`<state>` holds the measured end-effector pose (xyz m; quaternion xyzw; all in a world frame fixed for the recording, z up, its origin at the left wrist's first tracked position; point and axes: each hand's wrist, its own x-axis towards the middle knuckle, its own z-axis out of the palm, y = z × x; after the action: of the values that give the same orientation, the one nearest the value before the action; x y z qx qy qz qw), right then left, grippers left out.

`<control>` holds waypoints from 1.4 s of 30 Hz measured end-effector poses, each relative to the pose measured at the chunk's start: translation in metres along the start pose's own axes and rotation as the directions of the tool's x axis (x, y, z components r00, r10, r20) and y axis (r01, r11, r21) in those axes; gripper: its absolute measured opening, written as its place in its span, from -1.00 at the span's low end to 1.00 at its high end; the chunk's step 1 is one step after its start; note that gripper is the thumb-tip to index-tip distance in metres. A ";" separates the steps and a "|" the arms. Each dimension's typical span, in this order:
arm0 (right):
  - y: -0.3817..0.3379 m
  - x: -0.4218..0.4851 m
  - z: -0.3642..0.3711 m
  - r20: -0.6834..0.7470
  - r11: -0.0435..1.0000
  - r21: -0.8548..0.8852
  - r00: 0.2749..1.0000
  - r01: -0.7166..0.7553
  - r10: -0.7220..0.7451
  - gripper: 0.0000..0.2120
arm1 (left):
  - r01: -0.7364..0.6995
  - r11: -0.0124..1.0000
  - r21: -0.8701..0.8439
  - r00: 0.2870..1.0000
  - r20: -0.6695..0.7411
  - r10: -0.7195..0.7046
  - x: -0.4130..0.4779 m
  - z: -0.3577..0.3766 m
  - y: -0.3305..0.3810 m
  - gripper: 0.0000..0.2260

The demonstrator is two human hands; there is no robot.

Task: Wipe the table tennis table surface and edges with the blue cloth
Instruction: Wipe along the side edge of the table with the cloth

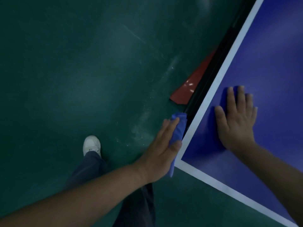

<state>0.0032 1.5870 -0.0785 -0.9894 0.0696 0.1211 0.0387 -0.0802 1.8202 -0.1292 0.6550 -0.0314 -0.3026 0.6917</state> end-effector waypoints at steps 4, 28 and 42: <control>-0.003 -0.002 0.009 -0.095 1.000 0.020 0.995 0.010 -0.008 -0.32 | 0.017 1.000 -0.006 0.997 -0.073 -0.017 0.074 0.001 0.027 -0.46; -0.001 -0.003 0.010 -0.144 0.999 0.040 0.989 0.025 -0.019 -0.36 | -0.089 0.996 0.010 0.996 -0.005 0.089 0.085 -0.002 0.045 -0.41; 0.001 -0.002 0.011 -0.140 0.999 0.038 0.990 0.023 -0.018 -0.37 | -0.086 0.995 0.047 0.996 -0.005 0.086 0.174 -0.007 0.078 -0.40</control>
<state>-0.0011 1.5871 -0.0884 -0.9952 0.0643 0.0499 0.0545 0.0946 1.7436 -0.1193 0.6701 -0.0640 -0.2693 0.6887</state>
